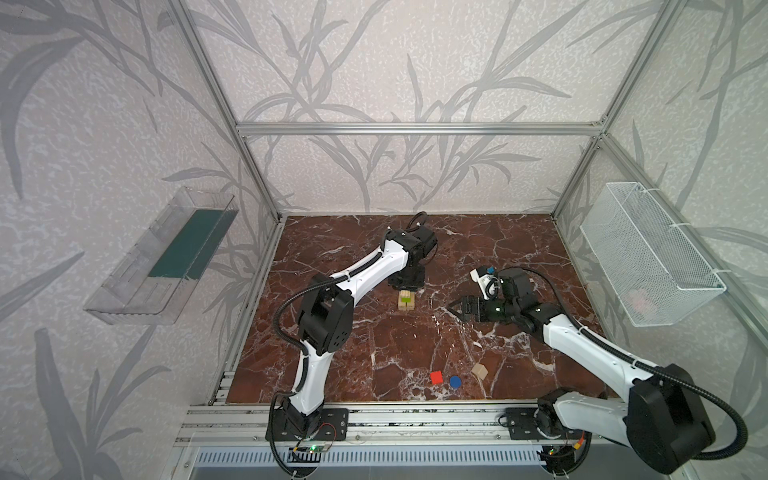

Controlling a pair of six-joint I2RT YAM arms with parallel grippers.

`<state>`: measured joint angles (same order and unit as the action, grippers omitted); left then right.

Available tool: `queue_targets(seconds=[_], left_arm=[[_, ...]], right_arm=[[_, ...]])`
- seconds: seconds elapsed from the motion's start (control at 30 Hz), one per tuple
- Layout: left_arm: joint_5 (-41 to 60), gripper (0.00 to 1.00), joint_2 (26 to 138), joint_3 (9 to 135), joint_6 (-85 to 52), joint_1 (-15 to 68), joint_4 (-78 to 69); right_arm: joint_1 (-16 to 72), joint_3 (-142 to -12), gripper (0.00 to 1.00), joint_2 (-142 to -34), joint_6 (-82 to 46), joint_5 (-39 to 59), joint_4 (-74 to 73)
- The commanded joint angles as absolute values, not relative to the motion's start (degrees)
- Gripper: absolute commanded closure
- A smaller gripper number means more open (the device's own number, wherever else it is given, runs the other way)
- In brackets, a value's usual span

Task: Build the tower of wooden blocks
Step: 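Lower the small wooden block onto the green block with the left gripper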

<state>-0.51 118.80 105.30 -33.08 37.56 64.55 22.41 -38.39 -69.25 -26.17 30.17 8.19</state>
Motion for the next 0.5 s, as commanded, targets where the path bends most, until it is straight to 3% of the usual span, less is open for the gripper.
queue_targets(seconds=[0.0, 0.47], left_arm=[[0.4, 0.83, 119.9, 107.0, -33.8, 37.1, 66.5], [-0.3, 0.83, 123.8, 110.0, -33.7, 36.9, 67.0]], right_arm=[[22.1, -39.8, 0.0, -69.6, -26.6, 31.3, 8.0], [21.6, -39.7, 0.0, -69.5, -26.6, 31.6, 7.7]])
